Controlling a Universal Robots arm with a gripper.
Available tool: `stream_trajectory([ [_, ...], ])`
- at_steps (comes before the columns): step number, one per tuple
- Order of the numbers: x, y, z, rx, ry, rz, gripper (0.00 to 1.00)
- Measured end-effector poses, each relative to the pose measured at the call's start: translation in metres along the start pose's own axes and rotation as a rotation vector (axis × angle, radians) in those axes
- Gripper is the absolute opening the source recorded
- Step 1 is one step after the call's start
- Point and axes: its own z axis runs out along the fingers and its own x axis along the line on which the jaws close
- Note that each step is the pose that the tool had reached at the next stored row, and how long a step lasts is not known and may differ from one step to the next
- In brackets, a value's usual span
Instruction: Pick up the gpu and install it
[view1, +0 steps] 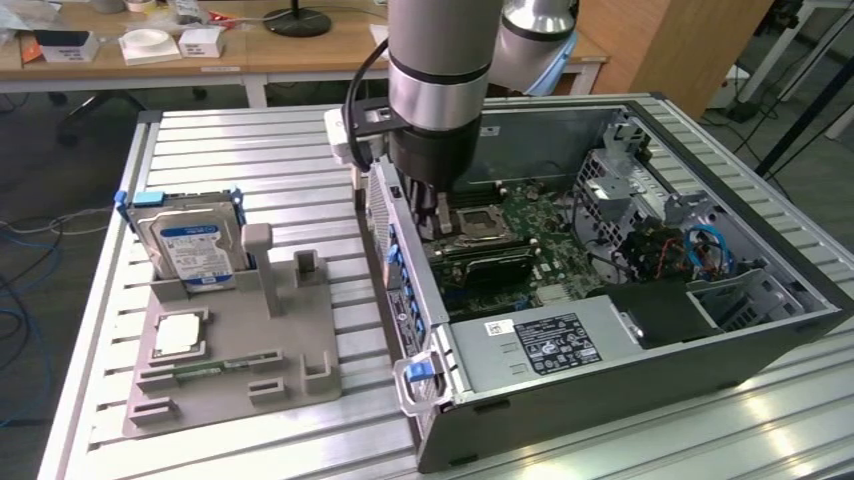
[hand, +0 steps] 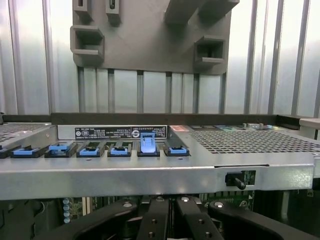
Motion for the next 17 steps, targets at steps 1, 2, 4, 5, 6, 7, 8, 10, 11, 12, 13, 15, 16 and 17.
stream_trajectory([
  [1,0.001,0.0004,-0.0025,0.0,0.0,0.0,0.11],
  [2,0.001,0.0002,-0.0059,-0.001,0.0002,0.0,0.11],
  [4,0.002,-0.0002,-0.0113,-0.0042,0.0007,0.001,0.11],
  [5,0.003,-0.0004,-0.0116,-0.0033,0.0005,0.005,0.11],
  [6,0.004,-0.0001,-0.0047,-0.0022,0.0012,0.019,0.11],
  [7,0.005,0.0003,0.002,-0.0011,0.0037,0.042,0.11],
  [8,0.005,0.0004,0.0017,-0.0026,0.0026,0.045,0.11],
  [10,0.004,0.0002,-0.0037,-0.003,-0.0045,0.046,0.11],
  [11,0.004,-0.0005,-0.0079,-0.0028,-0.0055,0.046,0.11],
  [12,0.003,-0.0012,-0.0127,-0.0028,-0.0059,0.046,0.11],
  [13,0.003,-0.002,-0.0167,-0.0029,-0.0059,0.046,0.11],
  [15,0.003,-0.0031,-0.0187,-0.0202,-0.003,0.048,0.11],
  [16,0.003,-0.0036,-0.0192,-0.038,-0.0017,0.05,0.11],
  [17,0.003,-0.0043,-0.0195,-0.0547,-0.0012,0.052,0.11],
])
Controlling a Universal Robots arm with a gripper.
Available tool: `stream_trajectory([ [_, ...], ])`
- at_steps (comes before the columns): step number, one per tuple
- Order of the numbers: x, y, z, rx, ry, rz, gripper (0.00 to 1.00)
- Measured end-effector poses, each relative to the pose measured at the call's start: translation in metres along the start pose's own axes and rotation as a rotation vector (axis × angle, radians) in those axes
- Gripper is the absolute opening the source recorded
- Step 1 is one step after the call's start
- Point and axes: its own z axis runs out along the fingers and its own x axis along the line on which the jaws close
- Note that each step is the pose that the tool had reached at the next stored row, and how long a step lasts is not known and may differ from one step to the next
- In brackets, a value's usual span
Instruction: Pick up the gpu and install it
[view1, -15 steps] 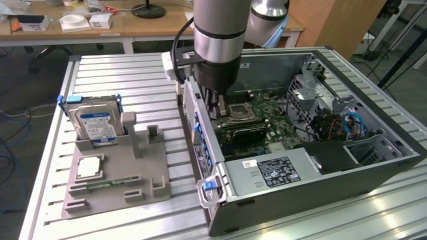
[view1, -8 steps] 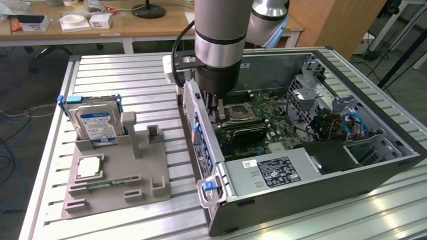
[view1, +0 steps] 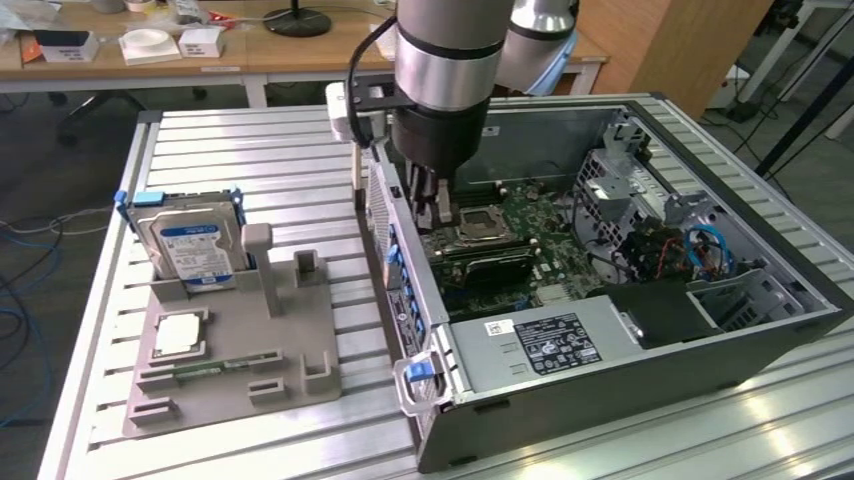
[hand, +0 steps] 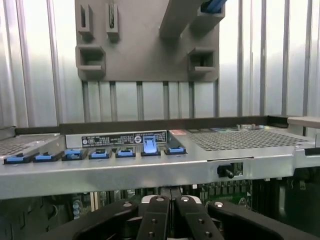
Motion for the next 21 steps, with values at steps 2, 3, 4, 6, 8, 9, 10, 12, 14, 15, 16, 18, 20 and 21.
stream_trajectory([
  [2,0.0,-0.0002,-0.0001,-0.025,0.0018,0.002,0.11],
  [3,0.0,-0.0002,-0.0002,-0.0248,0.002,0.003,0.11],
  [4,0.0,-0.0014,-0.0001,-0.025,0.002,0.003,0.11],
  [6,0.0,-0.0068,0.0001,-0.0249,0.0024,0.004,0.11],
  [8,0.0,-0.0143,0.0005,-0.0248,0.0021,0.003,0.11],
  [9,0.0,-0.017,0.0006,-0.0248,0.0021,0.003,0.11],
  [10,0.001,-0.0183,0.0006,-0.0255,0.002,0.003,0.11],
  [12,0.004,-0.0188,0.0005,-0.028,0.0023,0.005,0.11],
  [14,0.008,-0.0196,0.0002,-0.0323,0.0028,0.005,0.11],
  [15,0.01,-0.0204,0.0002,-0.0352,0.003,0.006,0.11],
  [16,0.012,-0.0209,0.0004,-0.0372,0.0031,0.006,0.11],
  [18,0.016,-0.0215,0.001,-0.0398,0.0033,0.007,0.11],
  [20,0.018,-0.022,0.0029,-0.0436,0.0034,0.008,0.11],
  [21,0.019,-0.0221,0.0038,-0.0463,0.0036,0.009,0.11],
])
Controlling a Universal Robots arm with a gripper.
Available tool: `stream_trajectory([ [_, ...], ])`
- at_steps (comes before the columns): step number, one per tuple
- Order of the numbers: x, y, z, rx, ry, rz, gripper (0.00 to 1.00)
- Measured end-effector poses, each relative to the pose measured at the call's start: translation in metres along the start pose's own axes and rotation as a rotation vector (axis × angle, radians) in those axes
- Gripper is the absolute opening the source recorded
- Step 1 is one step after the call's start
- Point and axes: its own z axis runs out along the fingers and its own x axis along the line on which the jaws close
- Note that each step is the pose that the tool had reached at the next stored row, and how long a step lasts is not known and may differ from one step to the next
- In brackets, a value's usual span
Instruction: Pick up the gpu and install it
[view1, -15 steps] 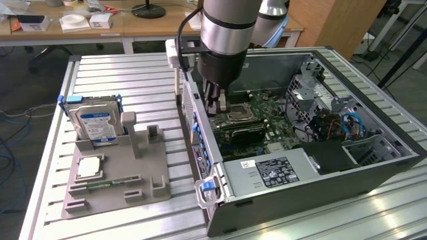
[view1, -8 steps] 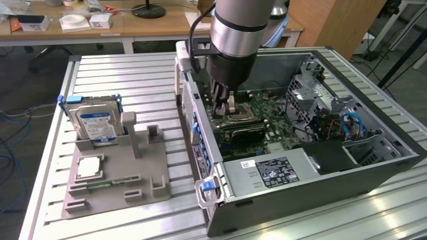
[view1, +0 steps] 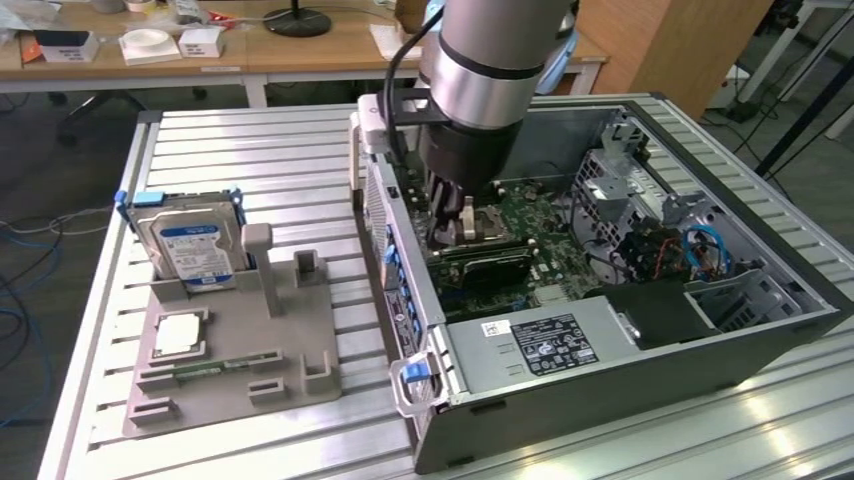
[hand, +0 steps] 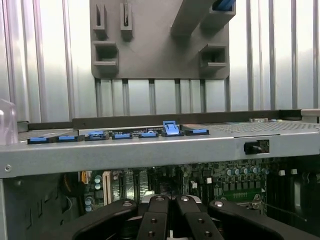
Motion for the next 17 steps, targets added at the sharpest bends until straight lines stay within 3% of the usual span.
stream_trajectory([
  [2,0.0005,0.0,0.0011,-0.0089,0.0002,0.001,0.11],
  [3,0.0005,0.0,0.0011,-0.0095,0.0003,0.001,0.11],
  [17,-0.0092,0.0014,0.0106,-0.0091,-0.0016,0.006,0.11],
])
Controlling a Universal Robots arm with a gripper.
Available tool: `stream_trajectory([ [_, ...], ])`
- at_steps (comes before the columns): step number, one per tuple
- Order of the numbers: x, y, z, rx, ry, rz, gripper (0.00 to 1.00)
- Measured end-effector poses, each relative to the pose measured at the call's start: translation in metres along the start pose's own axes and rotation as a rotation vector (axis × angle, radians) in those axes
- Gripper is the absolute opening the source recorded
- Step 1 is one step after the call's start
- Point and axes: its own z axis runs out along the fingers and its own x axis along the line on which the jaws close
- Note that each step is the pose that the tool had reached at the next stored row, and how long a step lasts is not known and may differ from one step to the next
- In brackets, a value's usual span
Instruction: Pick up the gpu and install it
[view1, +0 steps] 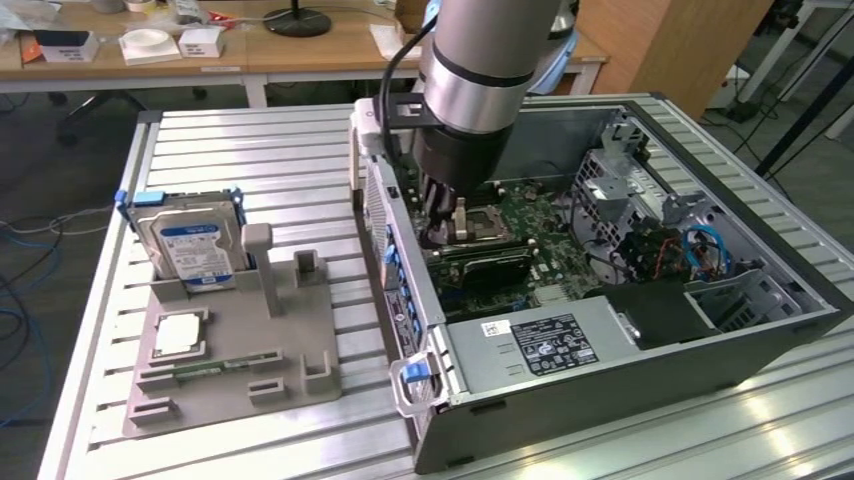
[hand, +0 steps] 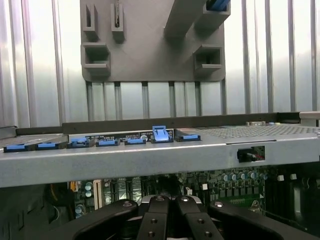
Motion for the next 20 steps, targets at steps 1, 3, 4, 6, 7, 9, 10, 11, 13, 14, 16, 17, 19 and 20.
stream_trajectory([
  [1,-0.0006,0.0001,0.0007,0.0,-0.0001,0.0,0.11],
  [3,-0.0021,0.0008,0.0023,0.0001,-0.0002,0.001,0.11],
  [4,-0.0021,0.0013,0.0027,0.0002,-0.0002,0.001,0.11],
  [6,-0.0019,0.0026,0.0033,0.0001,0.0,0.001,0.11],
  [7,-0.0019,0.0032,0.0036,0.0002,-0.0001,0.001,0.11],
  [9,-0.0018,0.0044,0.004,0.0002,-0.0001,0.001,0.11],
  [10,-0.0017,0.0052,0.0042,0.0001,-0.0001,0.001,0.11],
  [11,-0.0016,0.0059,0.0045,0.0001,-0.0002,0.001,0.11],
  [13,-0.0015,0.0062,0.0047,0.0,0.0,0.001,0.11],
  [14,-0.0015,0.0062,0.0047,0.0,0.0,0.001,0.11],
  [16,-0.0015,0.0067,0.0047,-0.0019,0.0001,0.001,0.11],
  [17,-0.0013,0.007,0.0043,-0.0034,0.0003,0.001,0.11],
  [19,-0.0008,0.0081,0.0042,-0.0038,0.0,0.002,0.11],
  [20,-0.0007,0.0086,0.0043,-0.0039,0.0001,0.002,0.11],
])
